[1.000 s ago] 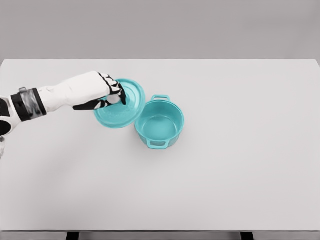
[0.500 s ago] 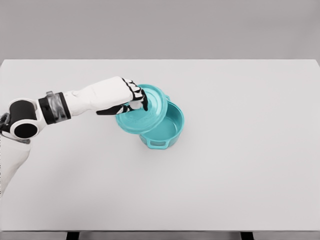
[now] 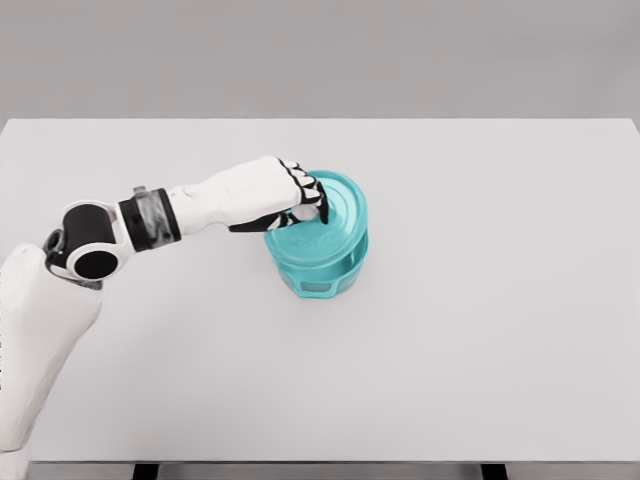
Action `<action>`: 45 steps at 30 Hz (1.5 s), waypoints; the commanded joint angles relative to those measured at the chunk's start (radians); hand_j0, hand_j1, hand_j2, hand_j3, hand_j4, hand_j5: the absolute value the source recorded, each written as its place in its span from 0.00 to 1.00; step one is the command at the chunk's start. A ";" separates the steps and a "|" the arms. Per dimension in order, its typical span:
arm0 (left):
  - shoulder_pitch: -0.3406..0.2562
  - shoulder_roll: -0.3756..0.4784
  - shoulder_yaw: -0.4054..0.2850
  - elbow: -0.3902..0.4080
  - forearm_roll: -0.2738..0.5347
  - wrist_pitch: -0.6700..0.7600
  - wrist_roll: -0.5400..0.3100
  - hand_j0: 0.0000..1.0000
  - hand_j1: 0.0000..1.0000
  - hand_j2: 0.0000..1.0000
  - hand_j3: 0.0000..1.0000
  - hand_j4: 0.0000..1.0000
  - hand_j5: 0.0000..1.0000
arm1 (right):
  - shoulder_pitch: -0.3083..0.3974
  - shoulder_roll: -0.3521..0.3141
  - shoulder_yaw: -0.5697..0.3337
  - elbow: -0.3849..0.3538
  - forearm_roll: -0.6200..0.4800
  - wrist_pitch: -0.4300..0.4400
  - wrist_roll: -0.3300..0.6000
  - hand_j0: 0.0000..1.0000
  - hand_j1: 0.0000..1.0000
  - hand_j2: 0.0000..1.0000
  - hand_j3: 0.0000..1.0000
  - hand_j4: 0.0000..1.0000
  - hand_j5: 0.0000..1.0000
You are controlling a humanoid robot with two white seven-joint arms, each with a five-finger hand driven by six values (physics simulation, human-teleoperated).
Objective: Cover the pot with left arm
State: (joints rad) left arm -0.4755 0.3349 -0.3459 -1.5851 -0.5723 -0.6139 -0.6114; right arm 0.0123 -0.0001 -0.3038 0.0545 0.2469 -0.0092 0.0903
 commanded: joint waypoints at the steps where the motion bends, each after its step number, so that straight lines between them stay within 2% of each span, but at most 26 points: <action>1: 0.000 -0.017 -0.004 0.011 0.000 0.003 0.001 0.51 0.51 0.51 0.51 0.51 0.51 | 0.000 0.000 0.000 0.001 0.000 0.000 0.000 1.00 1.00 1.00 1.00 1.00 1.00; 5: 0.000 -0.048 -0.004 0.033 -0.040 0.003 0.001 0.51 0.51 0.51 0.51 0.51 0.51 | 0.000 0.000 0.000 0.001 0.000 0.000 0.000 1.00 1.00 1.00 1.00 1.00 1.00; 22: 0.006 -0.050 -0.005 0.054 -0.043 0.003 0.001 0.52 0.52 0.52 0.52 0.52 0.52 | -0.002 0.000 0.000 -0.001 0.000 0.000 0.000 1.00 1.00 1.00 1.00 1.00 1.00; 27: 0.005 -0.069 -0.005 0.094 -0.063 0.003 0.001 0.52 0.52 0.52 0.52 0.52 0.52 | 0.000 0.000 0.000 0.001 0.000 0.000 0.000 1.00 1.00 1.00 1.00 1.00 1.00; 45: 0.005 -0.071 -0.005 0.129 -0.067 0.003 0.001 0.53 0.53 0.53 0.53 0.53 0.53 | -0.002 0.000 0.000 -0.001 0.000 0.000 0.000 1.00 1.00 1.00 1.00 1.00 1.00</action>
State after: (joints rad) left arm -0.4709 0.2627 -0.3511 -1.4597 -0.6254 -0.6092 -0.6056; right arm 0.0108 -0.0001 -0.3038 0.0544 0.2469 -0.0092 0.0904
